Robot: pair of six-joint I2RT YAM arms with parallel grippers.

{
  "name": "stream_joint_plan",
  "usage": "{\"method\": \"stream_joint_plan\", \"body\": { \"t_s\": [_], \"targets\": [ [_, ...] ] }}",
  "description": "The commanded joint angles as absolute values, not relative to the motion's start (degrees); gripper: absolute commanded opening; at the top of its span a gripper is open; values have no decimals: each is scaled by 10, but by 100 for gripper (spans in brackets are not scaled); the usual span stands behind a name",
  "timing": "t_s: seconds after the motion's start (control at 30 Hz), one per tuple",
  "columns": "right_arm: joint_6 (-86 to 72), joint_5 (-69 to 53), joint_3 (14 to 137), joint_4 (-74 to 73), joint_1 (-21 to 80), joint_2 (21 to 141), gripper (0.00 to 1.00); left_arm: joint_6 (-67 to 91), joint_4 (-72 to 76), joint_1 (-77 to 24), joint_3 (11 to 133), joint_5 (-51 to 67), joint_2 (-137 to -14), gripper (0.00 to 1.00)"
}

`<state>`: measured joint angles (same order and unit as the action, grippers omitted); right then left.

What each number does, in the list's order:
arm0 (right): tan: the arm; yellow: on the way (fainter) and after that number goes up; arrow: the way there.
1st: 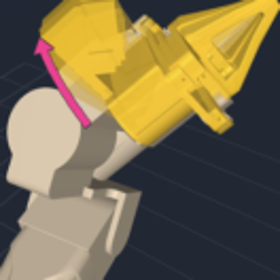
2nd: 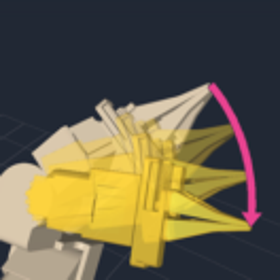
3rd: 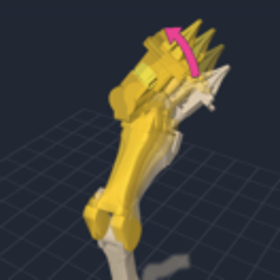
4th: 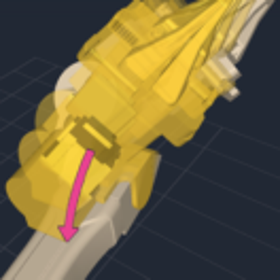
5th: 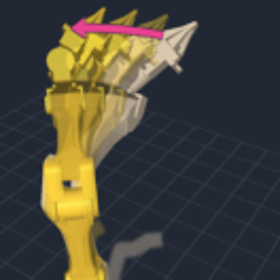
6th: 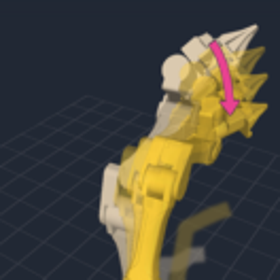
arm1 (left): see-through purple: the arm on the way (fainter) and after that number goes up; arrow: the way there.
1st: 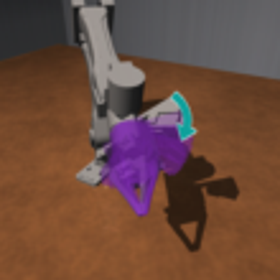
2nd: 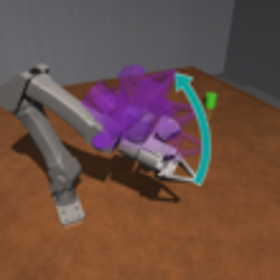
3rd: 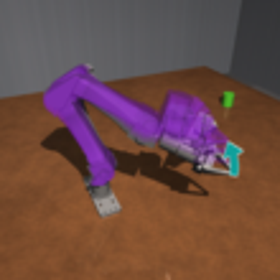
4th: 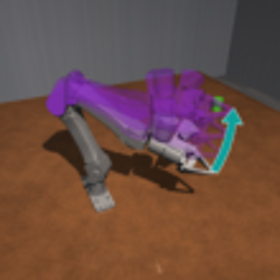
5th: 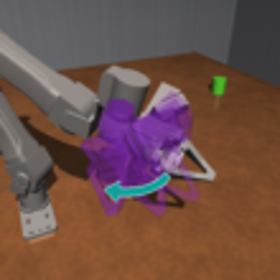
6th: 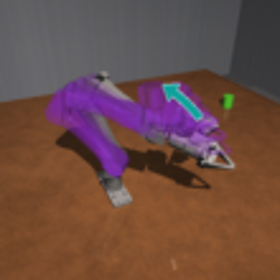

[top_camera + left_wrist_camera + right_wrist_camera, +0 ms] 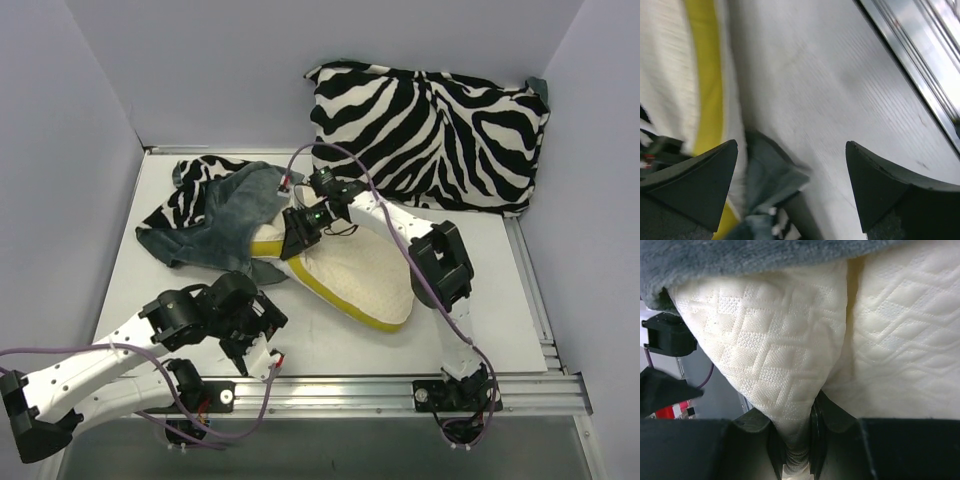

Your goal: Put the pillow into the pillowcase

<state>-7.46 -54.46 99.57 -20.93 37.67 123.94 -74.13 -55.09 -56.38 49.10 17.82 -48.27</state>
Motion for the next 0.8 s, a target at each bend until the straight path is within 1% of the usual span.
{"method": "stream_joint_plan", "body": {
  "t_s": [0.0, 0.13, 0.23, 0.4, 0.6, 0.67, 0.77],
  "targets": [
    [-28, -572, 1030, -284, 363, 1168, 0, -820, -643, -549, 466, 94, -508, 98],
    [60, -560, 1003, -337, 373, 1151, 0, -901, -577, -505, 418, 62, -493, 98],
    [92, -548, 995, -371, 382, 1150, 0, -957, -494, -486, 381, 45, -469, 97],
    [94, -553, 989, -379, 385, 1150, 0, -1017, -394, -458, 313, 32, -456, 97],
    [91, -563, 978, -378, 388, 1141, 0, -1067, -270, -429, 255, 58, -475, 97],
    [89, -567, 976, -378, 388, 1140, 0, -1085, -202, -424, 237, 81, -487, 97],
    [87, -578, 976, -379, 392, 1137, 0, -1115, -114, -420, 209, 96, -518, 87]
  ]
}}
